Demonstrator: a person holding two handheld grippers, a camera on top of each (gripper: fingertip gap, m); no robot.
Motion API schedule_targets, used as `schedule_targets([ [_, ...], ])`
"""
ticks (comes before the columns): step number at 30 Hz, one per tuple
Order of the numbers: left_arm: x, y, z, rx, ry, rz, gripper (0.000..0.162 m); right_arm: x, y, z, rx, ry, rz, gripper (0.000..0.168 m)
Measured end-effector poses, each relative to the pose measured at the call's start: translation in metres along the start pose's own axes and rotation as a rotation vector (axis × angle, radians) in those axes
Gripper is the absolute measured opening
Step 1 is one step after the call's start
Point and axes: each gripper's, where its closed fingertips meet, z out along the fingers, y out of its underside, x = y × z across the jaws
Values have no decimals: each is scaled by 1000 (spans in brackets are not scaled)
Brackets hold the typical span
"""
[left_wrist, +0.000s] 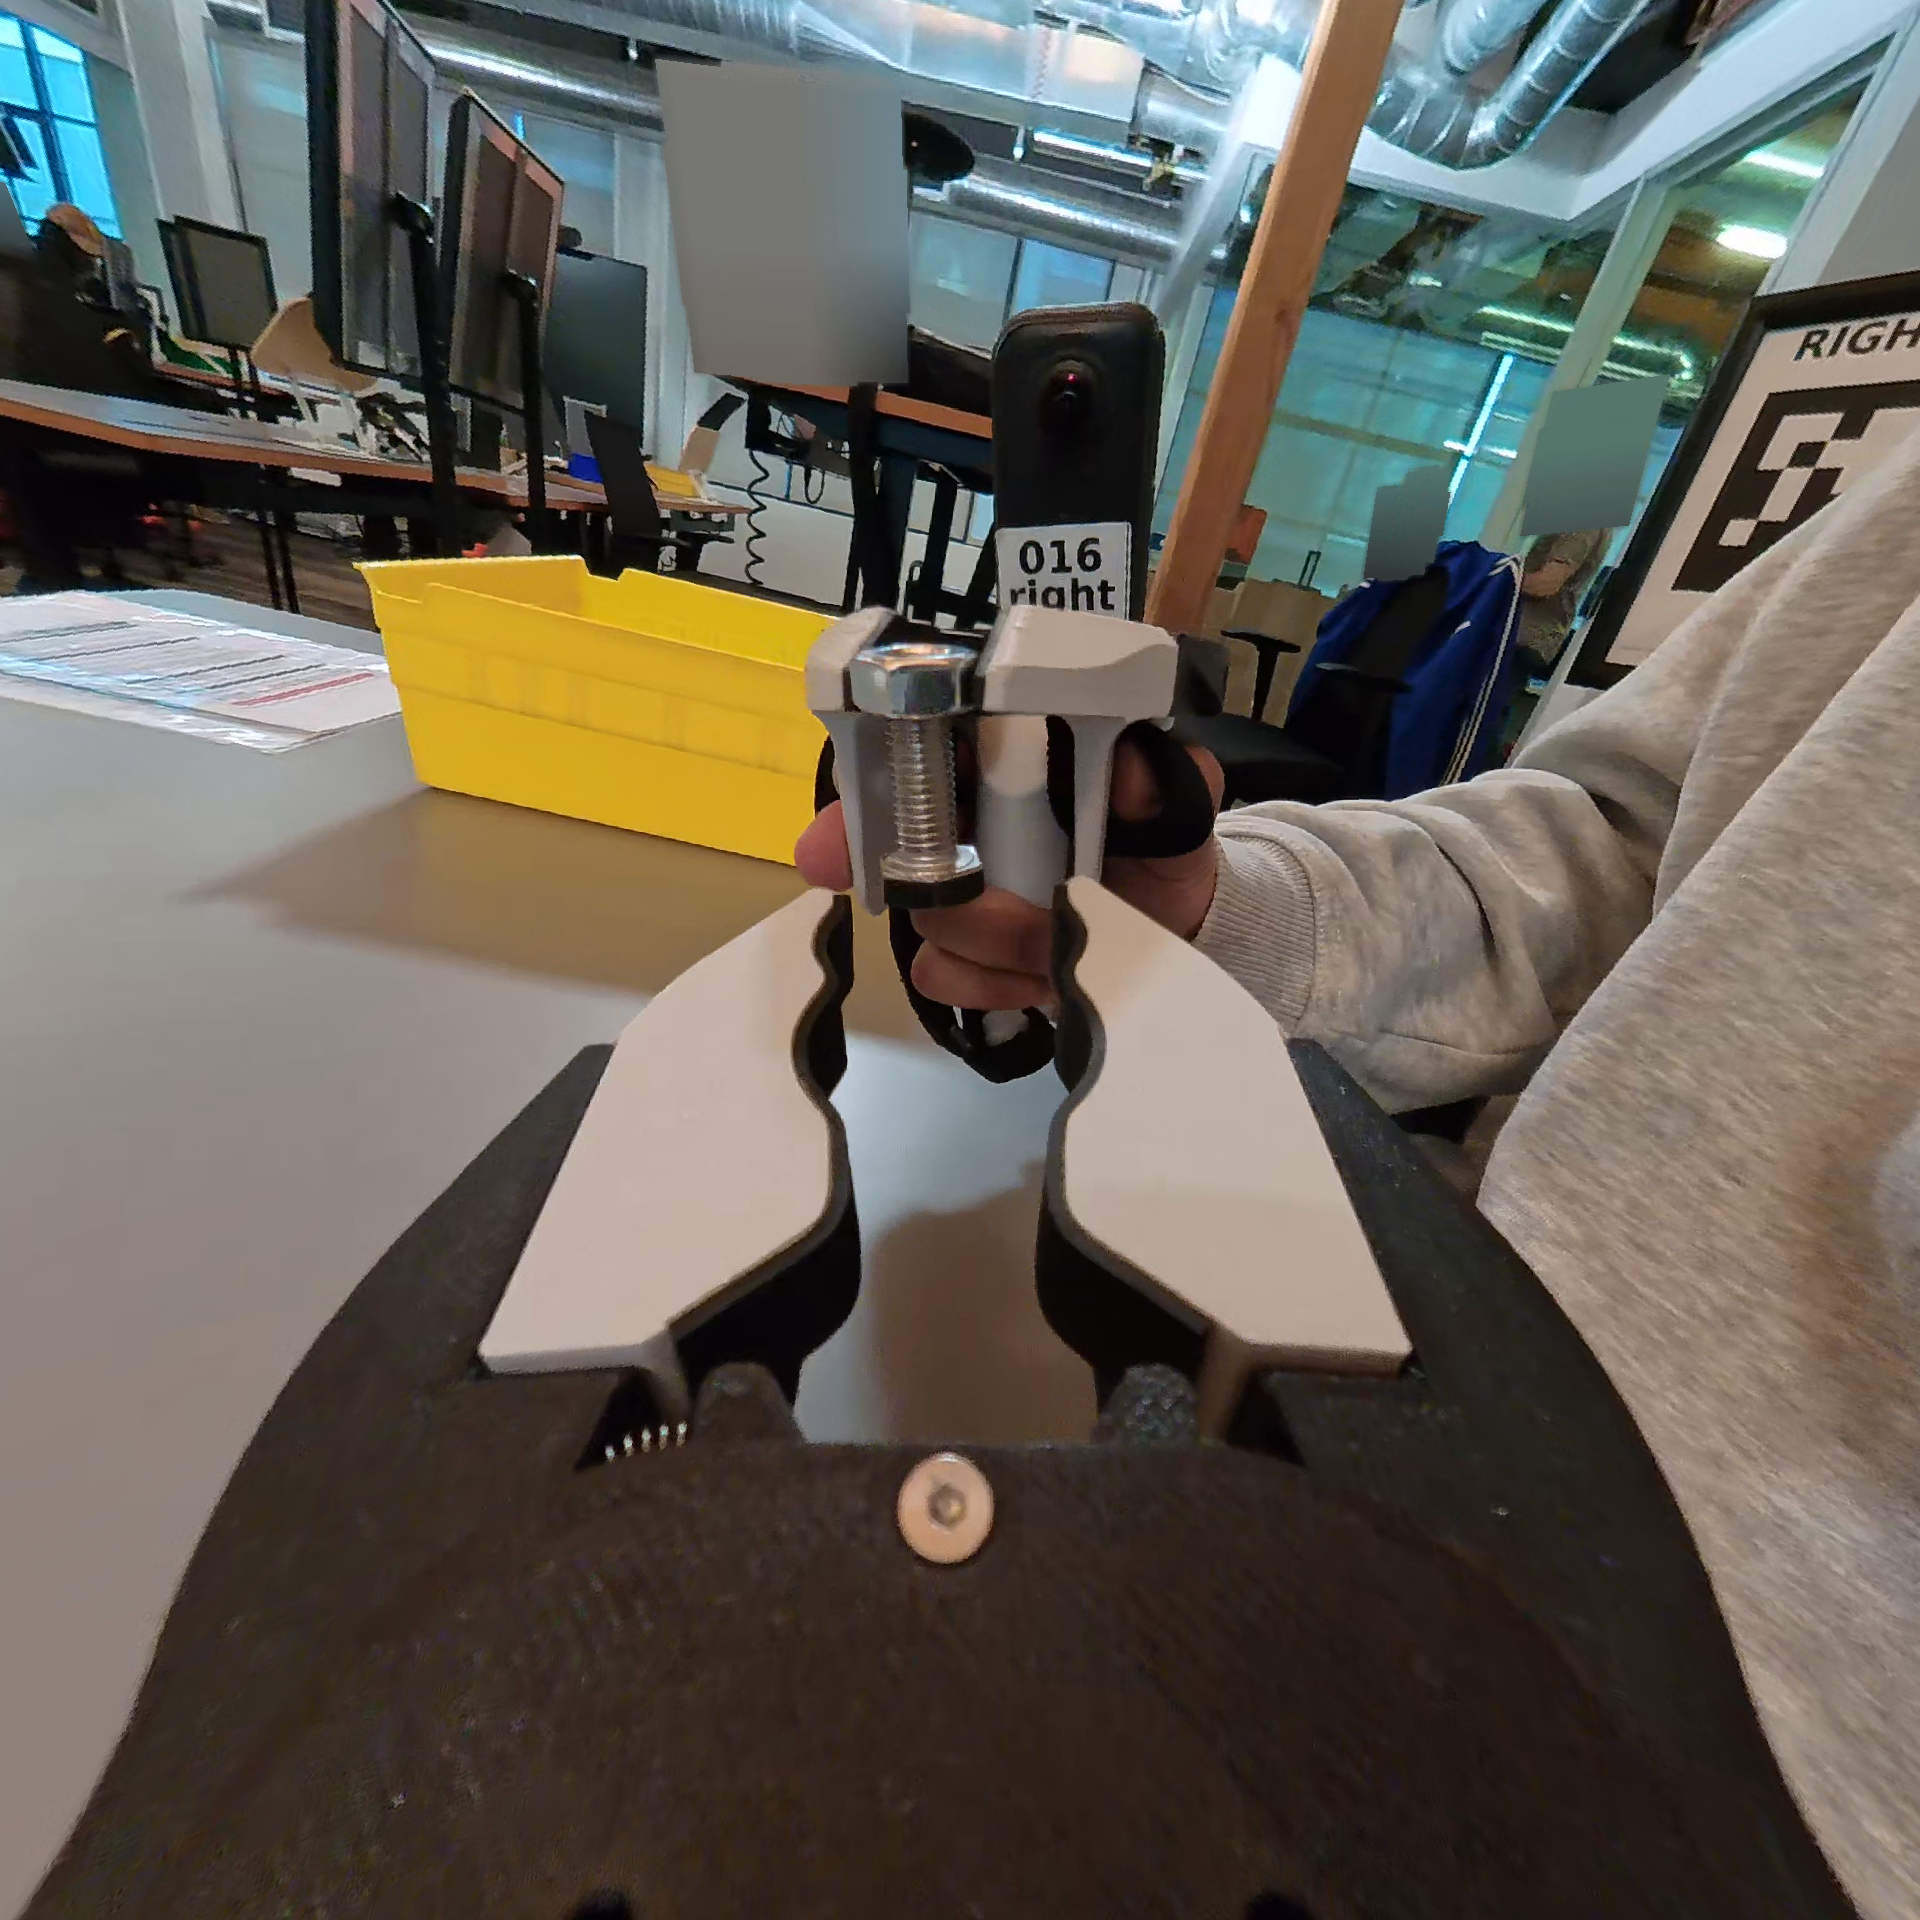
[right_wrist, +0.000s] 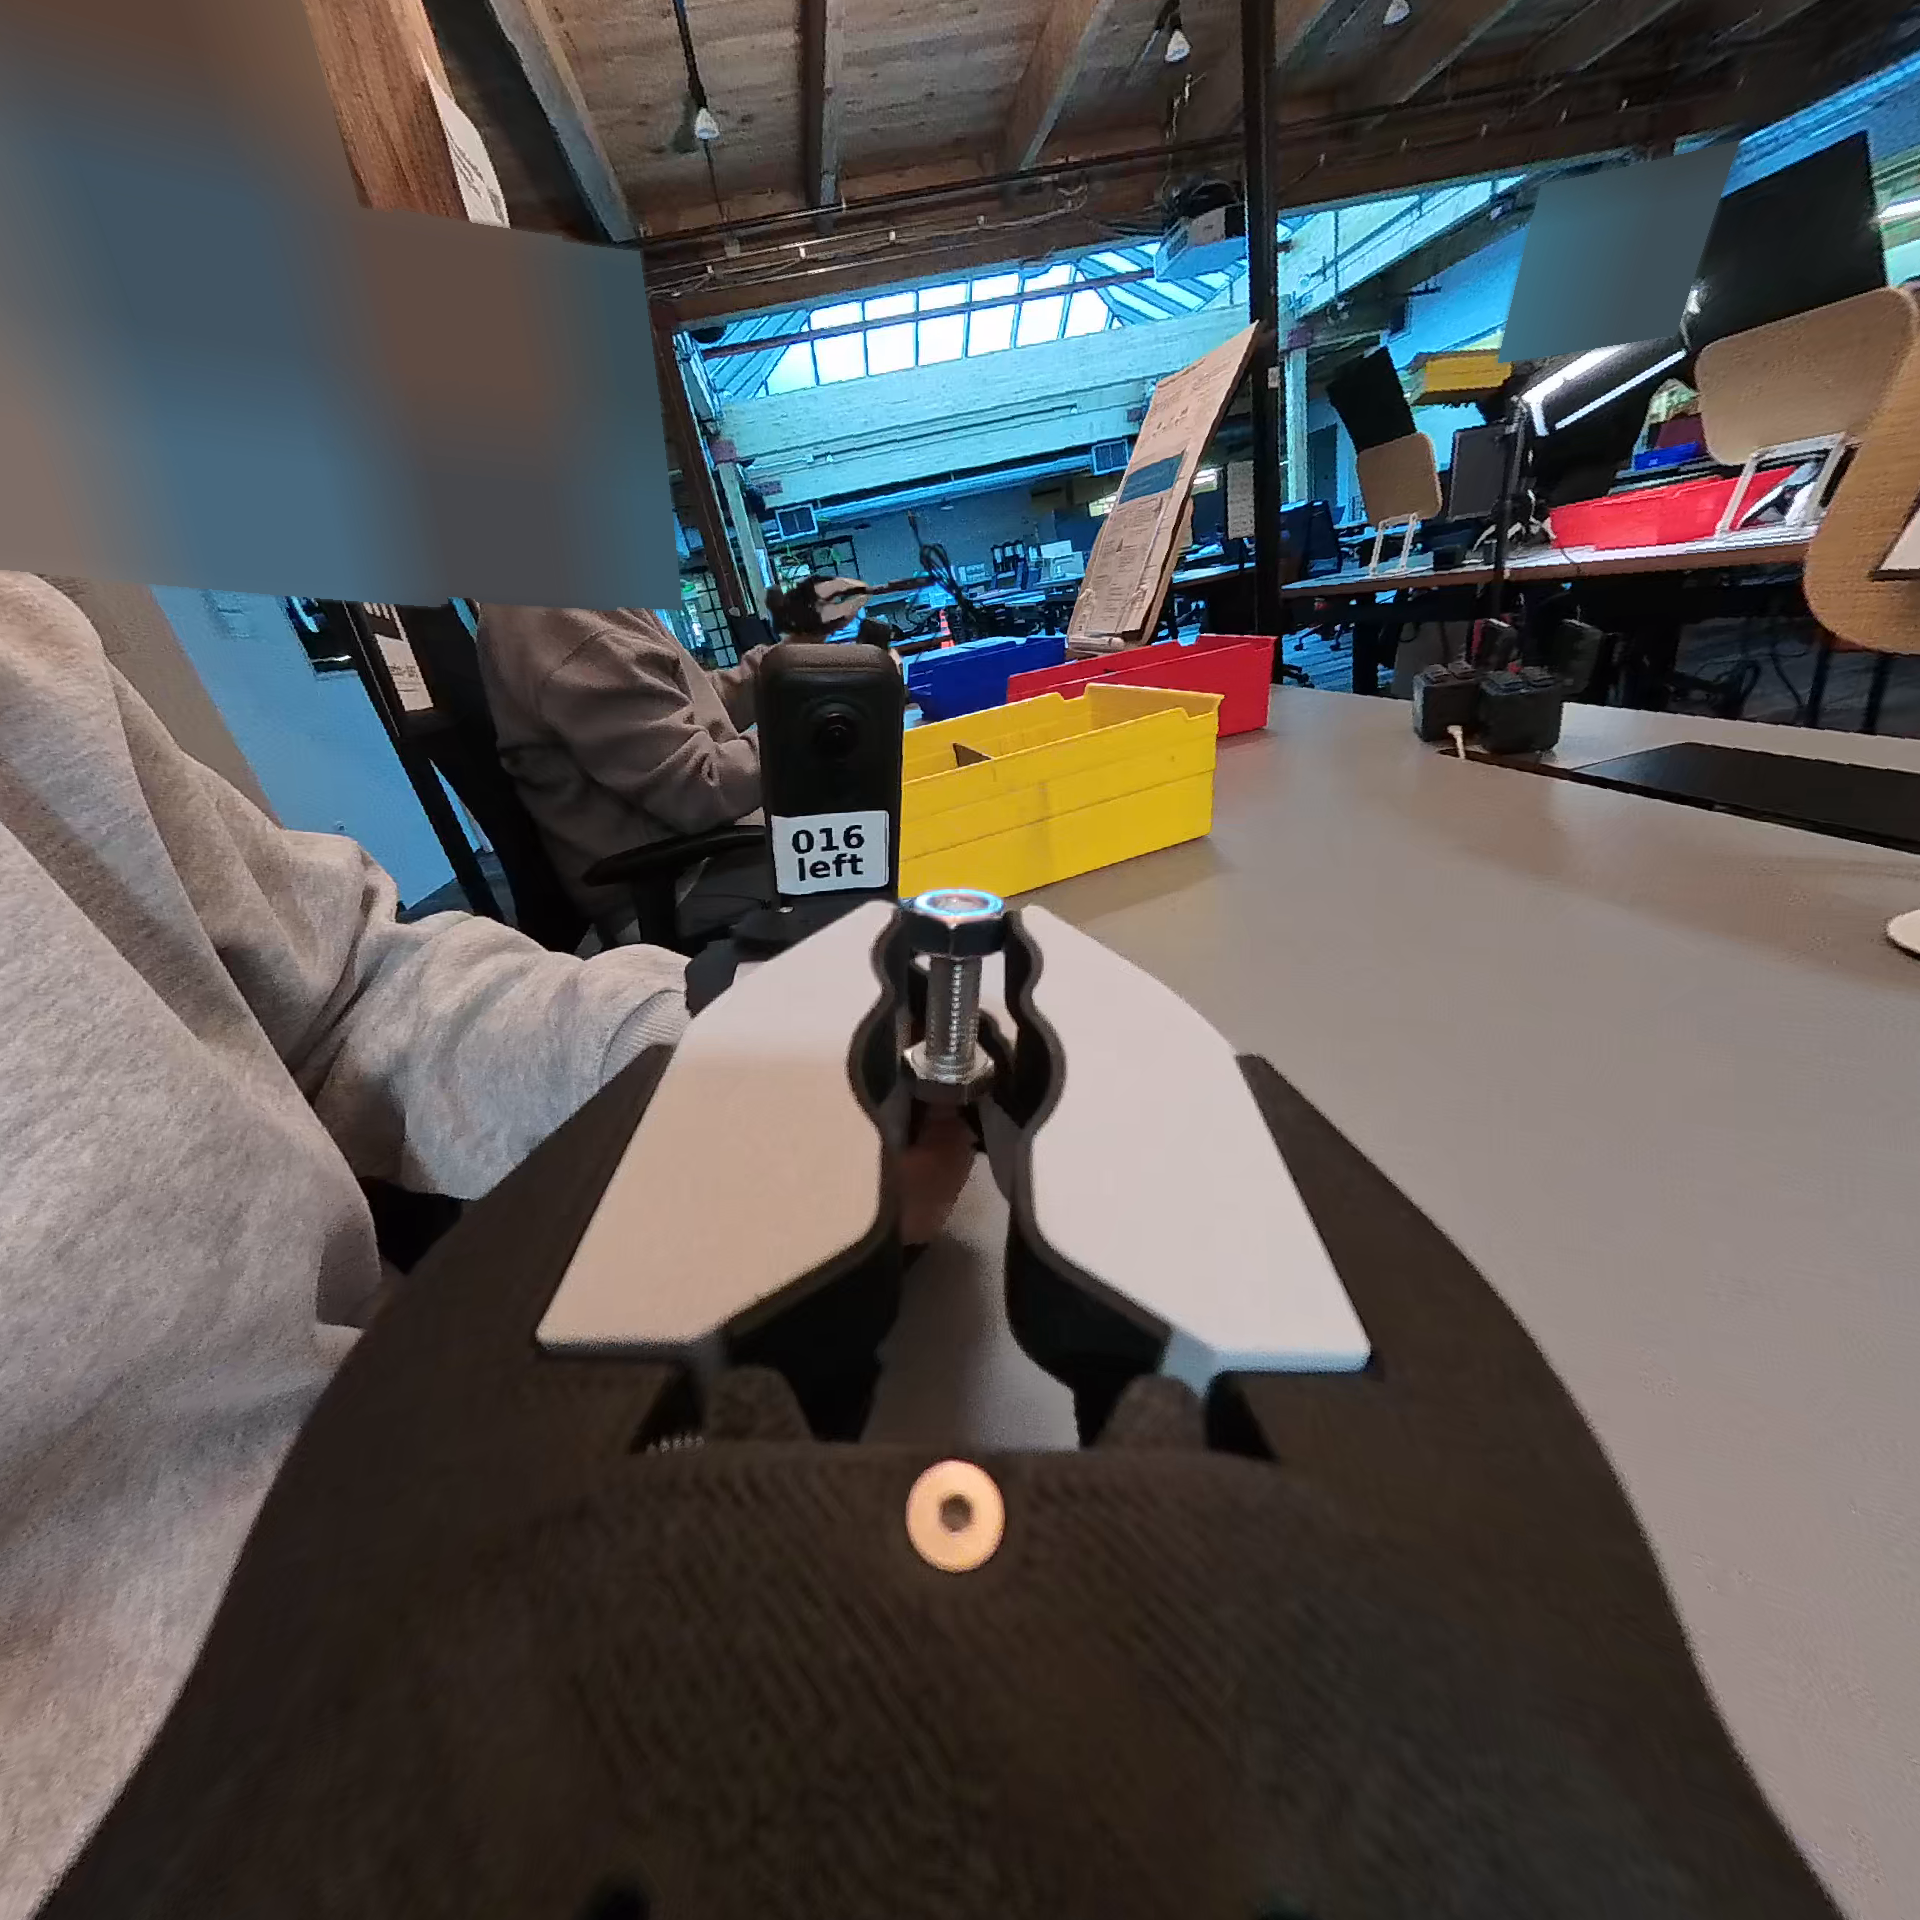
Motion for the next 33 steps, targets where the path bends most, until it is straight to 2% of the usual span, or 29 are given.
schedule_targets([
  [11, -2, -5, -3, 29, -14, 17, 19, -3, 6, 4, -31, 1, -34, 17],
  [19, -11, -5, -4, 14, -77, 60, 19, 3, 5, 4, -20, 67, -104, 18],
  [25, -27, -8, -9, 23, -181, 76, 19, 5, 6, 6, -22, 109, -157, 31],
  [29, -36, -8, -12, 28, -231, 72, 19, 0, 5, 5, -26, 87, -171, 15],
  [33, -31, -8, -10, 29, -217, 95, 19, 7, 0, 3, 8, 146, -187, 27],
])
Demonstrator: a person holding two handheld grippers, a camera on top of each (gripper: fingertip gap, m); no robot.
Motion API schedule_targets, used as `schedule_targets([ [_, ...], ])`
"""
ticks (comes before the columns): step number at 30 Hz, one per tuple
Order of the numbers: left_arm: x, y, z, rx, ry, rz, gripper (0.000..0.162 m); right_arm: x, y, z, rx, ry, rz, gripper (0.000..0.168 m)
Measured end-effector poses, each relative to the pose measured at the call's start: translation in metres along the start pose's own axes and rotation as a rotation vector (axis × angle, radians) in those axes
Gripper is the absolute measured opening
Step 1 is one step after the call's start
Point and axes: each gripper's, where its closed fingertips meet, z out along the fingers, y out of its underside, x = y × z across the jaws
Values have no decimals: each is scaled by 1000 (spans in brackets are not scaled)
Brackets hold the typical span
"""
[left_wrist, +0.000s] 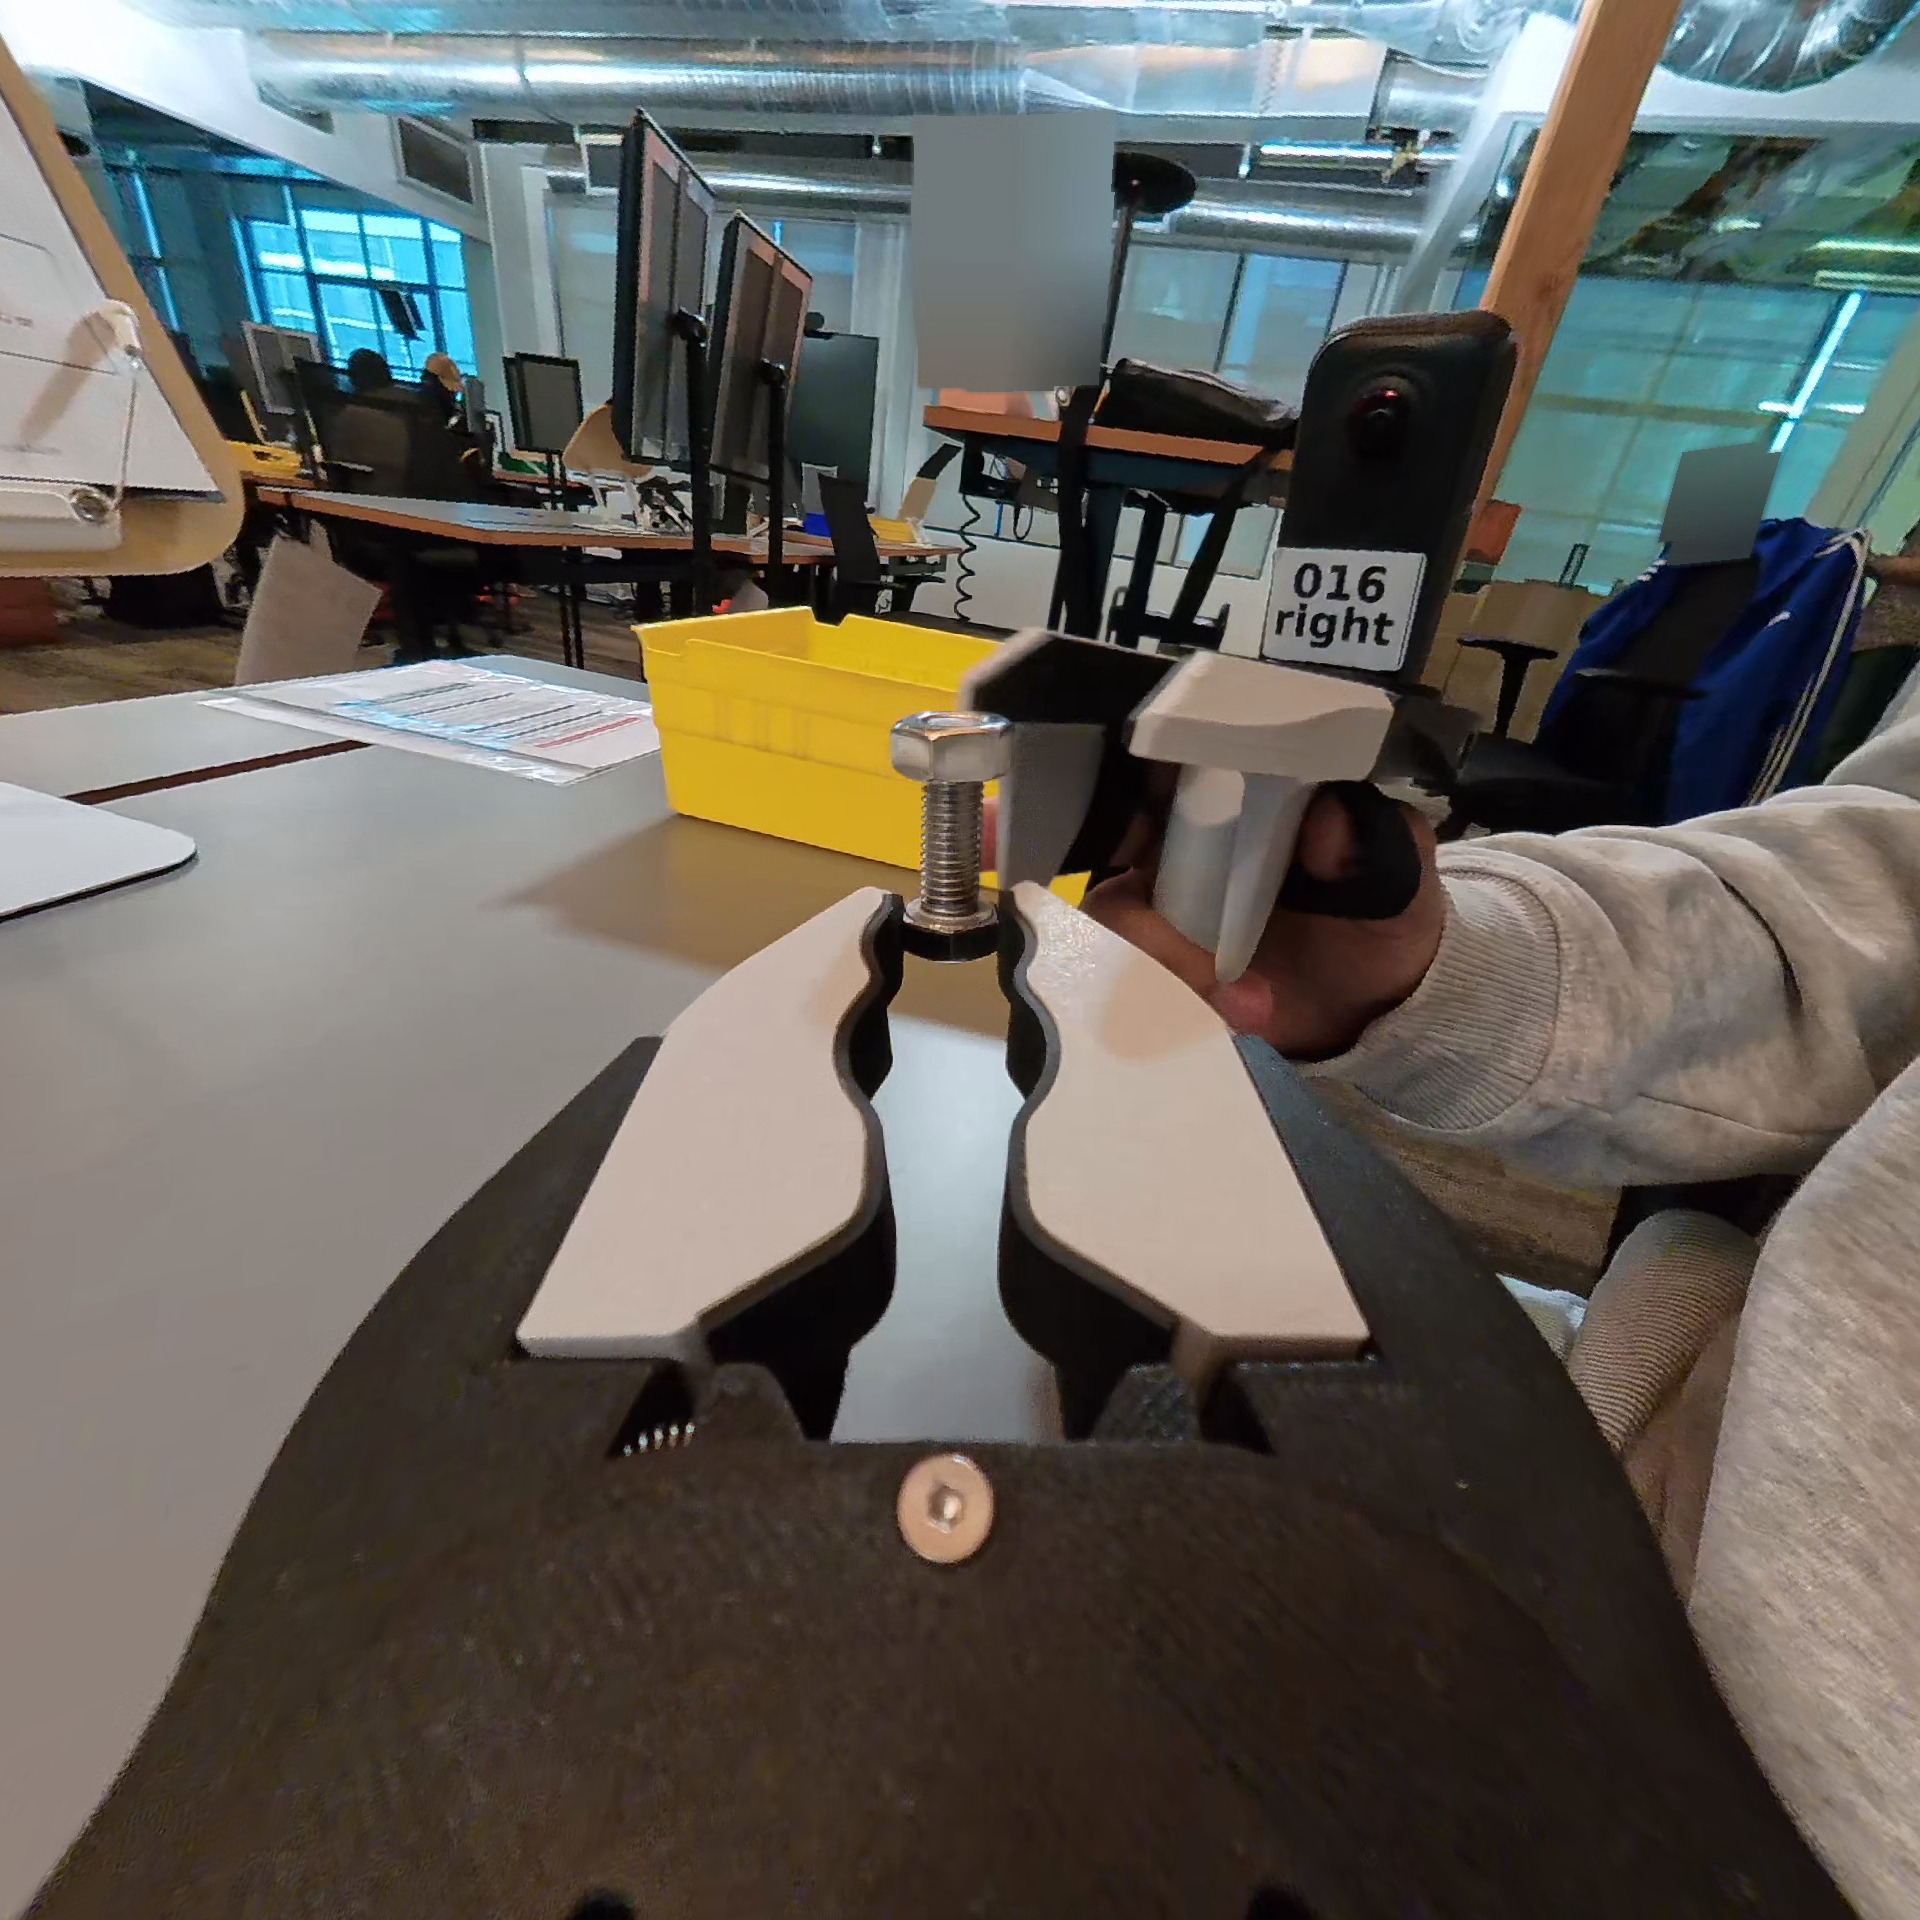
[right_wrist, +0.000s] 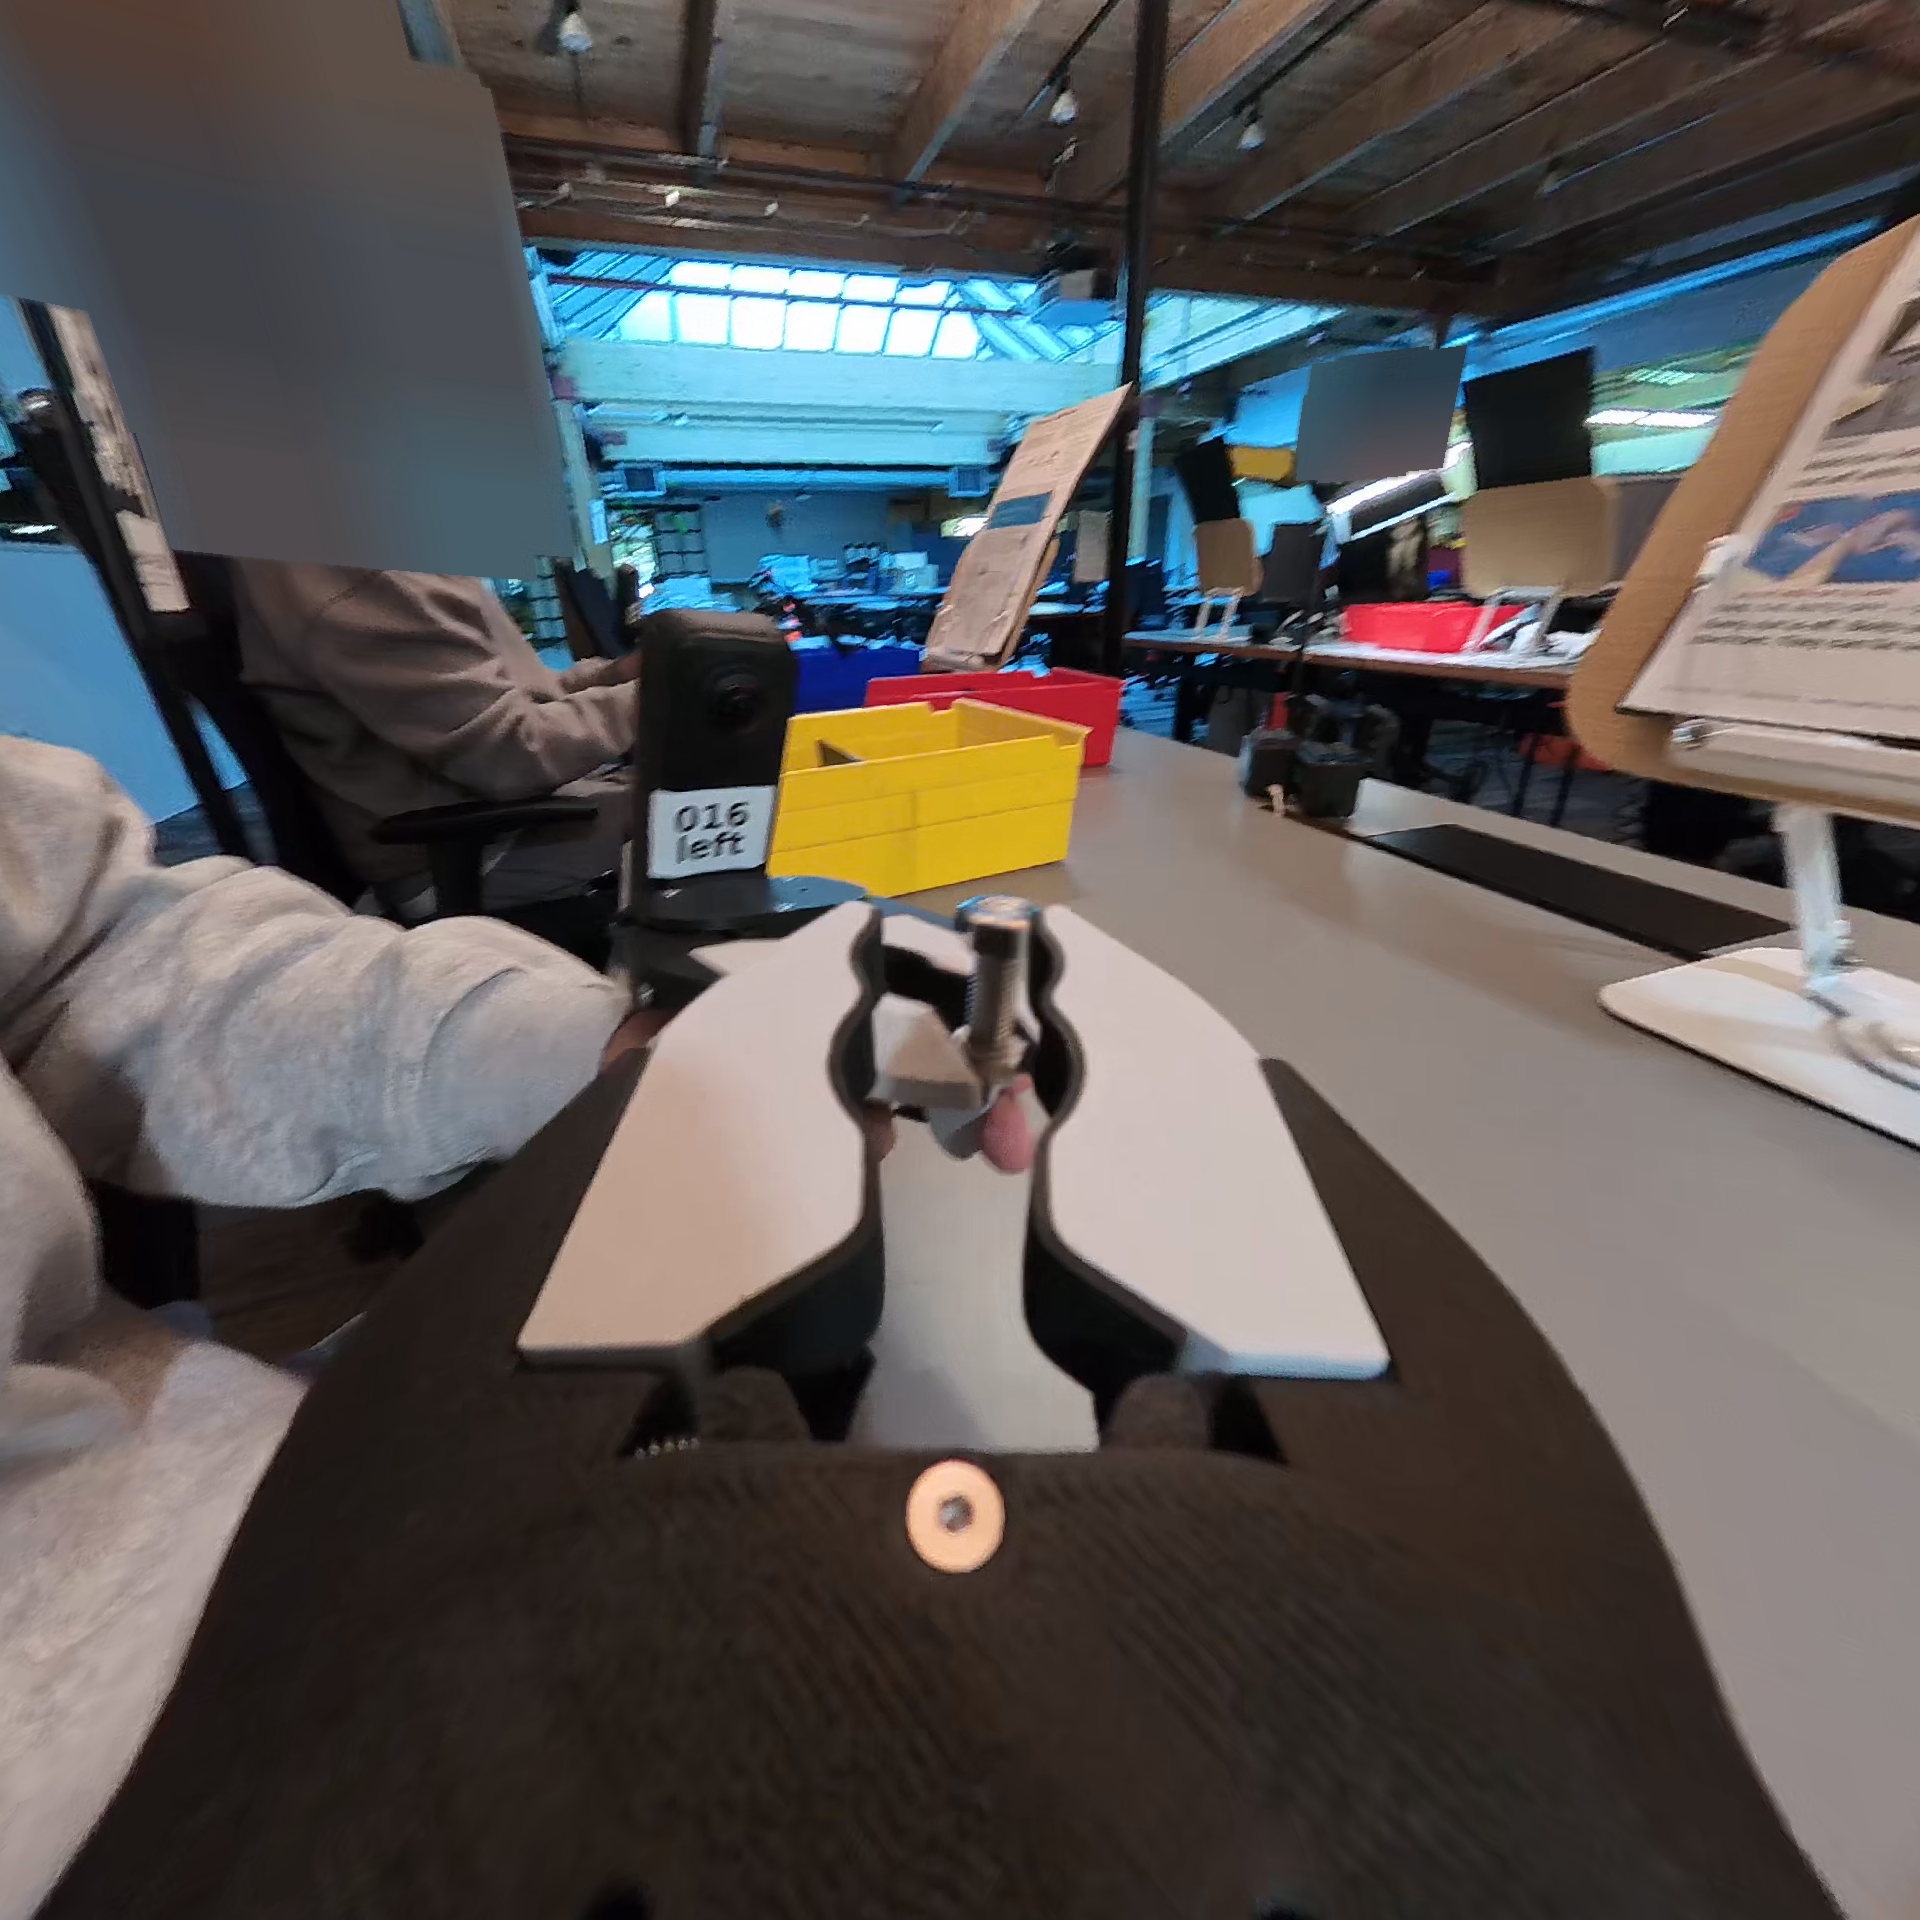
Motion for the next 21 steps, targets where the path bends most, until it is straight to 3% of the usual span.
schedule_targets([
  [6, 3, 0, 1, -3, 13, 8, 19, 0, 3, 3, -6, 11, -2, 38],
  [11, -3, -1, 0, 5, -10, -14, 19, -3, 2, 1, -13, -2, -20, 14],
  [18, 1, 0, 1, 3, -2, -1, 19, 4, 2, 2, 6, 33, 0, 36],
  [21, -2, -1, 1, 9, -12, -9, 19, -2, 4, 3, -19, 3, -10, 22],
])
